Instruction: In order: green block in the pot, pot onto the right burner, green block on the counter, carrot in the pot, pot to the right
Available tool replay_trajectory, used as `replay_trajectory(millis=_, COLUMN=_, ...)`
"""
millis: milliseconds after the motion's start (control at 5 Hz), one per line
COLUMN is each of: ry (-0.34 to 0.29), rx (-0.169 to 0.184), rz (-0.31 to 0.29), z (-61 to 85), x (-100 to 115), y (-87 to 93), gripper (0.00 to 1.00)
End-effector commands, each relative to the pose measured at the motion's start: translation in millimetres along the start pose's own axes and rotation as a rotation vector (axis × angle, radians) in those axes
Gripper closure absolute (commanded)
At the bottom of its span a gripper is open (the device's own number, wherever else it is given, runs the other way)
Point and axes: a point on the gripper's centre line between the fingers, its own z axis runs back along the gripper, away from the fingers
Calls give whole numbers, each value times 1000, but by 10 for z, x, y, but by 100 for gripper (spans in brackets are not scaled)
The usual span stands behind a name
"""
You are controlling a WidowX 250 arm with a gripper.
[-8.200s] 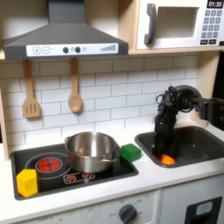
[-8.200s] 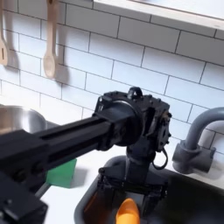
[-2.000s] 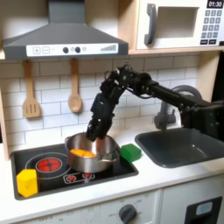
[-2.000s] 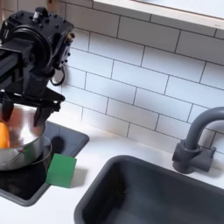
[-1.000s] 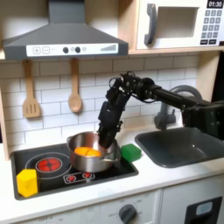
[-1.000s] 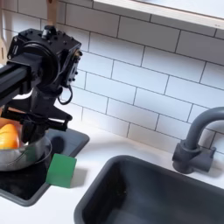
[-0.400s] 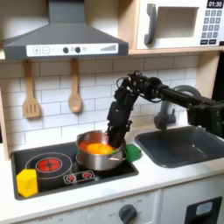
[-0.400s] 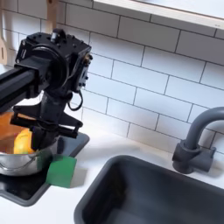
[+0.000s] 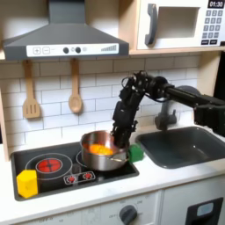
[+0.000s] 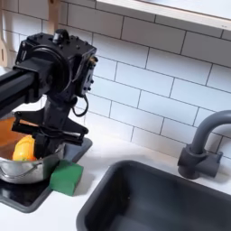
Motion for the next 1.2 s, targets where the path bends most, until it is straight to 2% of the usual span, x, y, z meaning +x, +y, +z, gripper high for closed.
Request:
replay_trajectory(millis=0, ry=17, rx=-16, rz=-7, z=56, x=-132, y=-36, gripper=100)
replay_trajectory(millis=1000, ry=21, rx=-45, rz=-42, z=109, x=-265, y=-211, gripper=100)
